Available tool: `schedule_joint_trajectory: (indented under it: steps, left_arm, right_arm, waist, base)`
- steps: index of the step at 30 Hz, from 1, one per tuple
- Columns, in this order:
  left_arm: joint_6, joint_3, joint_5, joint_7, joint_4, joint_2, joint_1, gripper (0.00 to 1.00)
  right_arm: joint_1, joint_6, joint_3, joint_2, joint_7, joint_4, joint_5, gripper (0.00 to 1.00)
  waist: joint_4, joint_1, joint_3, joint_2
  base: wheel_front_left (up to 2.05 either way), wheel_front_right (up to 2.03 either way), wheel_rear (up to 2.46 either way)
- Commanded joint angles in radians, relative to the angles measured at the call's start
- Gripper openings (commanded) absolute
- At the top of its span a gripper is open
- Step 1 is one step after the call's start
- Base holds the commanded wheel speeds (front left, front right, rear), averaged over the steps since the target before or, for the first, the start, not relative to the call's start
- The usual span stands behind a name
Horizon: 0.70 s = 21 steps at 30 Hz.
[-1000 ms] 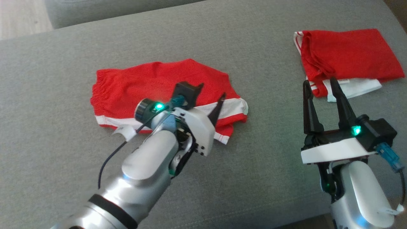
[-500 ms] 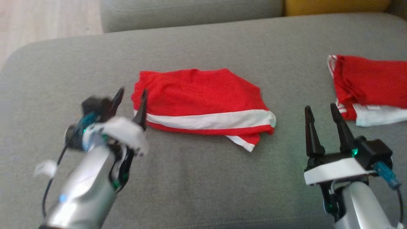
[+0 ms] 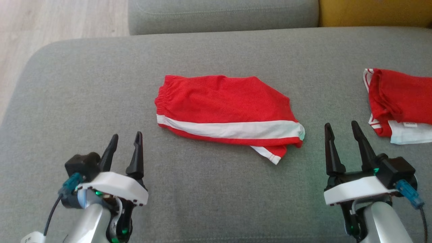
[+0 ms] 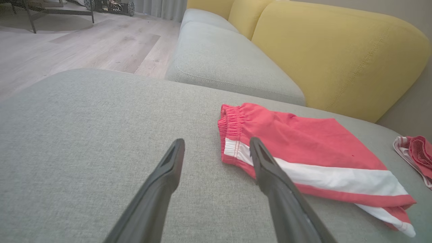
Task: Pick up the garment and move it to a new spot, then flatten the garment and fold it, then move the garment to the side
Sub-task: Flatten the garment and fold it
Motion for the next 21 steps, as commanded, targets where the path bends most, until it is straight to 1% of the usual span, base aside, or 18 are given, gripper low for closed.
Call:
schedule_joint_trajectory:
  steps: [1,6,11,12,16,21]
  left_arm:
    - [-0.009,0.060,0.022,-0.012,-0.037,0.004,-0.048,1.00]
    - [-0.044,0.081,0.075,-0.012,0.005,-0.022,-0.078,1.00]
    - [-0.083,0.035,0.115,0.003,0.154,-0.012,-0.164,1.00]
    - [-0.083,0.035,0.115,0.003,0.154,-0.012,-0.164,1.00]
    - [-0.136,0.036,0.080,0.018,0.237,-0.022,-0.241,1.00]
    - [-0.167,0.029,0.057,0.054,0.329,-0.014,-0.320,1.00]
  right_arm:
    - [-0.027,-0.001,0.022,-0.003,-0.011,-0.036,0.001,1.00]
    - [-0.046,-0.001,0.029,-0.003,-0.011,-0.040,0.004,1.00]
    - [-0.062,-0.001,0.041,-0.003,-0.011,-0.039,0.002,1.00]
    - [-0.062,-0.001,0.041,-0.003,-0.011,-0.039,0.002,1.00]
    - [-0.076,-0.001,0.040,-0.003,-0.011,-0.039,-0.001,1.00]
    - [-0.088,-0.001,0.037,-0.003,-0.011,-0.042,-0.013,1.00]
  waist:
    - [-0.006,0.0001,0.008,0.0000]
    - [-0.026,0.0001,0.037,0.0000]
    - [-0.048,0.0001,0.072,0.0000]
    - [-0.048,0.0001,0.072,0.0000]
    - [-0.065,0.0001,0.102,0.0000]
    - [-0.080,0.0001,0.133,0.0000]
  base:
    - [0.00,0.00,0.00]
    - [0.00,0.00,0.00]
    - [0.00,0.00,0.00]
    - [0.00,0.00,0.00]
    - [0.00,0.00,0.00]
    - [0.00,0.00,0.00]
